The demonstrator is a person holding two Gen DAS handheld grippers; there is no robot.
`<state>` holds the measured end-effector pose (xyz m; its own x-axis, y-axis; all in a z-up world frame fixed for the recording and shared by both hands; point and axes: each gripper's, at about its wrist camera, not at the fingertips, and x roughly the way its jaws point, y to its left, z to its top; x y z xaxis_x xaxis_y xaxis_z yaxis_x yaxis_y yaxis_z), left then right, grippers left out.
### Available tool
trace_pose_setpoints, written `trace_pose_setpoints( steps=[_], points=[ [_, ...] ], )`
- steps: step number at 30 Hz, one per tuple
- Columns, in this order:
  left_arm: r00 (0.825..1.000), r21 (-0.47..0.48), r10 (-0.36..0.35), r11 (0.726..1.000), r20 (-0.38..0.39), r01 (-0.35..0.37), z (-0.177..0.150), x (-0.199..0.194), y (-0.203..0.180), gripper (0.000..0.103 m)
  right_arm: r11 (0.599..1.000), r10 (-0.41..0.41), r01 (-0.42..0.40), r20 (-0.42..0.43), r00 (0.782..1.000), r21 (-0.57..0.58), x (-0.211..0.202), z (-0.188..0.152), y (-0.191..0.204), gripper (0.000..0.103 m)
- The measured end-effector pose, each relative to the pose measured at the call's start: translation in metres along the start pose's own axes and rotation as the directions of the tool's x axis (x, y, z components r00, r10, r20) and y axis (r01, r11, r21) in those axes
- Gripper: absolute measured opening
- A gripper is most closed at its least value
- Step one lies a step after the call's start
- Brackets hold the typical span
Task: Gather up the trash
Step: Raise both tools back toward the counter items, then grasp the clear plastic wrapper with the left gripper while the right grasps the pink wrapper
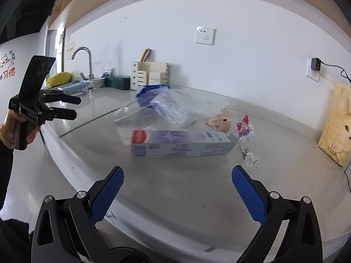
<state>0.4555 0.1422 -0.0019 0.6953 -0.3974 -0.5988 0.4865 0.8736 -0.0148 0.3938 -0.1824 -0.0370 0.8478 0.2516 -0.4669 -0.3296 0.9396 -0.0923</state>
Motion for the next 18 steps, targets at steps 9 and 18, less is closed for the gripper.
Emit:
trace_pose_setpoints(
  steps=[9,18],
  points=[
    [0.992,-0.026,0.041,0.999,-0.121,-0.044,0.038,0.093,0.054,0.099,0.992,-0.012,0.019,-0.060,0.998,0.128,0.069,0.030,-0.081,0.100],
    [0.977,-0.046,0.065,0.996,-0.204,-0.076,0.049,0.151,0.081,0.099,0.988,-0.005,0.026,-0.134,0.991,0.153,0.135,0.054,-0.137,0.100]
  ],
)
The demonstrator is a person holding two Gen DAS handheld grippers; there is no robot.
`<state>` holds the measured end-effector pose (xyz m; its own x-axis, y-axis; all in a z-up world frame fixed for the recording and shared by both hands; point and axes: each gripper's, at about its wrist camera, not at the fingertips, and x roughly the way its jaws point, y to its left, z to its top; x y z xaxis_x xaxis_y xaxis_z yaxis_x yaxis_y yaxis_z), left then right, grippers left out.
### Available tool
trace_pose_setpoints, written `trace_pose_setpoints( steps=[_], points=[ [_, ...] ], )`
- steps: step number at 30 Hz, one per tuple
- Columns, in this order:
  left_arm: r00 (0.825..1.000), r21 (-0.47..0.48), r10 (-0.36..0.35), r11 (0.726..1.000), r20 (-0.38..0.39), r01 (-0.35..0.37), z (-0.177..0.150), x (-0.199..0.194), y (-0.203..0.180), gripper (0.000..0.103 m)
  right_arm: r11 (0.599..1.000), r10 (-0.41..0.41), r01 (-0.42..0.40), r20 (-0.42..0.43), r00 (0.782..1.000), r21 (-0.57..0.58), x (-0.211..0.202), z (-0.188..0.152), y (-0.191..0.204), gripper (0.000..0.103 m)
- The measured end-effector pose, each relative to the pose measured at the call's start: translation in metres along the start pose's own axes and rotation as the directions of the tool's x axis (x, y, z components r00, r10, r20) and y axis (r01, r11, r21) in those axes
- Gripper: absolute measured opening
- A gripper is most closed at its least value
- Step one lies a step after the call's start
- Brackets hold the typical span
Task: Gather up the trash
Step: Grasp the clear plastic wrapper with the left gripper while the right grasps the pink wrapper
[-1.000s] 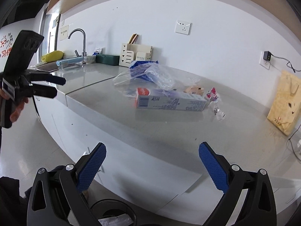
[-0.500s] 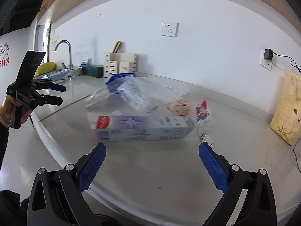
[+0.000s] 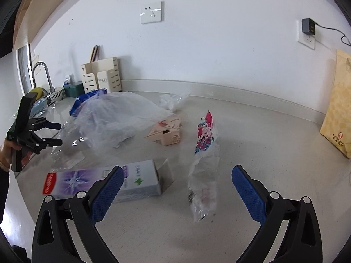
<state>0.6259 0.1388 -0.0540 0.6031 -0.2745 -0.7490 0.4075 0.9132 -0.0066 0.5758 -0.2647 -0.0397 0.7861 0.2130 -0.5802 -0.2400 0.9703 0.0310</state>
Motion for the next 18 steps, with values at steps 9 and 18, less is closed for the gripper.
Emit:
trace_pose_setpoints(
  steps=[9,18],
  points=[
    [0.999,-0.017,0.010,1.000,-0.032,-0.010,0.011,0.019,0.013,0.099,1.000,-0.020,0.018,-0.166,0.986,-0.015,0.079,0.035,-0.027,0.100],
    [0.995,-0.009,-0.089,0.996,-0.038,0.088,0.007,0.019,0.012,0.060,0.998,0.021,-0.006,-0.243,0.970,0.063,0.124,0.040,-0.051,0.098]
  ],
)
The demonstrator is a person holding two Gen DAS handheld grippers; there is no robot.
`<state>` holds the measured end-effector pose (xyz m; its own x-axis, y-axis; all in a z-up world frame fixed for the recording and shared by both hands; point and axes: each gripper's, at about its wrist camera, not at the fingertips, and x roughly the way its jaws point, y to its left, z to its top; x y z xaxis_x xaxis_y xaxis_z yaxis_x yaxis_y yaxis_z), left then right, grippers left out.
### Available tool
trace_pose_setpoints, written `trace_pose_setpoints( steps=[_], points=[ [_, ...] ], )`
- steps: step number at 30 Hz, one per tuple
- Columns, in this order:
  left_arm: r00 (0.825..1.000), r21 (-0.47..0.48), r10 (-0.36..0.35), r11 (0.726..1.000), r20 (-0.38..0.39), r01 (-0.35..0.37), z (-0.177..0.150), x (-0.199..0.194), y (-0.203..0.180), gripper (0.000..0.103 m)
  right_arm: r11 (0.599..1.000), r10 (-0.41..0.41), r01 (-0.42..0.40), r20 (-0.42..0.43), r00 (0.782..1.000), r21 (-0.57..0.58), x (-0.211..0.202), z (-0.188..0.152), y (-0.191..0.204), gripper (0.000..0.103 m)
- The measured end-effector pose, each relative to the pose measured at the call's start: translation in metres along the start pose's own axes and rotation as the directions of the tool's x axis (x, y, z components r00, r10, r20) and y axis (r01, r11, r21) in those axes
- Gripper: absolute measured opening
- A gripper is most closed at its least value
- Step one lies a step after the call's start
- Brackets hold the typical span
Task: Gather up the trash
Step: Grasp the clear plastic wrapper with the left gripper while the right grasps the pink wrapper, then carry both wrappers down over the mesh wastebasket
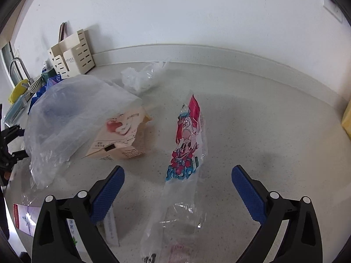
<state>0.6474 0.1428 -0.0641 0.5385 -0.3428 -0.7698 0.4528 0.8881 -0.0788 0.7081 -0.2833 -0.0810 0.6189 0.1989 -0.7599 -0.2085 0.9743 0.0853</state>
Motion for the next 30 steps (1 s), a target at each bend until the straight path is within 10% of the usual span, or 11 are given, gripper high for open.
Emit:
trace_pose_setpoints(
  steps=[7,14,30],
  points=[
    [0.998,0.048,-0.054,0.997,0.010,0.053,-0.009,-0.007,-0.016,0.009,0.998,0.026,-0.025,-0.025,0.999,0.052,0.016,0.004,-0.007,0.054],
    [0.989,-0.034,-0.058,0.997,0.134,0.064,-0.013,-0.047,-0.009,0.004,0.995,0.039,-0.040,0.006,0.999,0.087,0.011,0.003,-0.009,0.012],
    [0.955,0.005,-0.024,1.000,0.296,0.024,-0.025,-0.123,-0.017,0.004,0.991,0.015,-0.039,0.179,0.984,0.130,-0.085,-0.034,-0.018,0.007]
  ],
)
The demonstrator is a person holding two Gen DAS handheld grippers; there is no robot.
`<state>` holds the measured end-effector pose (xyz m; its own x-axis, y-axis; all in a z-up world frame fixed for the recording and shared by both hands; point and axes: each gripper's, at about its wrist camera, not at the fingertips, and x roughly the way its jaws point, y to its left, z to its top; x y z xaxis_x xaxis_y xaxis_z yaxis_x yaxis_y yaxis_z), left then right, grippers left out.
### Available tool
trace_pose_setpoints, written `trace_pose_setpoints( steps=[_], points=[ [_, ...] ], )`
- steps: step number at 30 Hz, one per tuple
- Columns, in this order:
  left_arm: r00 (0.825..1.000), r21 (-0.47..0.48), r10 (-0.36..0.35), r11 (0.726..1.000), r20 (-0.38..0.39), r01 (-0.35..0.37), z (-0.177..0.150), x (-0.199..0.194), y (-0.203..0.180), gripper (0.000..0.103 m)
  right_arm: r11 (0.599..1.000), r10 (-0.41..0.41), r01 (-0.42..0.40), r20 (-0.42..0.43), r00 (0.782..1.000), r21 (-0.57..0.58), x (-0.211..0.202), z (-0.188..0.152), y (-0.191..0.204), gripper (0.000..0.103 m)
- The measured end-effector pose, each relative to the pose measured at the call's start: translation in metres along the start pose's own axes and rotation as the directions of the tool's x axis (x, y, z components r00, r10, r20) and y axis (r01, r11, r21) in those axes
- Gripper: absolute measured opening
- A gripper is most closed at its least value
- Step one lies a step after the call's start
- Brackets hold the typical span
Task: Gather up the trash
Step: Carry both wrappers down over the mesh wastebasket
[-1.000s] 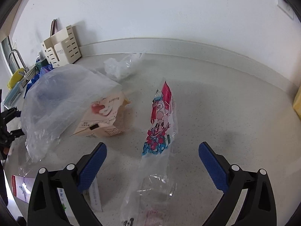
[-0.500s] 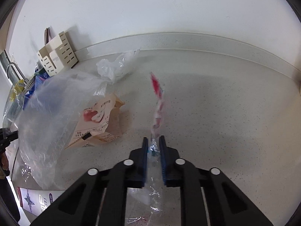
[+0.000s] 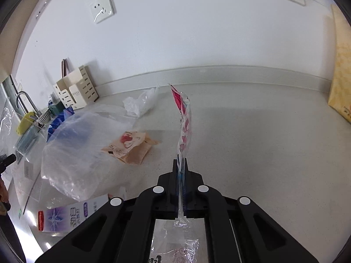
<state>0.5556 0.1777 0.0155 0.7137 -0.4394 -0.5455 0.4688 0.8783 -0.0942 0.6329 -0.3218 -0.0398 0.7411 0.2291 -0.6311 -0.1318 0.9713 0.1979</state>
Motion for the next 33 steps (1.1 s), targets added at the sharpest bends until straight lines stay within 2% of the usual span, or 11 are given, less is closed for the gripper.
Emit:
trace_pose_setpoints(
  steps=[2,8,17,25,33],
  points=[
    [1.000,0.002,0.023,1.000,0.012,-0.023,-0.002,-0.008,-0.006,0.004,1.000,-0.004,0.004,0.019,1.000,0.005,-0.014,-0.004,0.000,0.007],
    [0.998,-0.002,0.017,1.000,0.054,-0.017,-0.013,-0.040,-0.026,0.004,1.000,-0.021,0.020,0.057,0.998,0.020,-0.057,-0.019,0.001,0.007],
    [0.997,-0.028,0.025,0.999,0.068,-0.024,-0.038,-0.084,-0.058,0.004,0.999,-0.009,0.013,0.095,0.995,-0.038,-0.107,-0.055,0.032,0.007],
    [0.997,-0.037,0.052,0.998,0.050,-0.050,-0.080,-0.124,-0.092,0.004,0.995,0.030,-0.022,0.085,0.996,-0.097,-0.136,-0.089,0.065,0.007],
    [0.998,-0.071,0.061,0.996,0.013,-0.059,-0.143,-0.162,-0.132,0.004,0.984,0.088,-0.075,0.074,0.993,-0.164,-0.153,-0.131,0.108,0.007]
  ],
)
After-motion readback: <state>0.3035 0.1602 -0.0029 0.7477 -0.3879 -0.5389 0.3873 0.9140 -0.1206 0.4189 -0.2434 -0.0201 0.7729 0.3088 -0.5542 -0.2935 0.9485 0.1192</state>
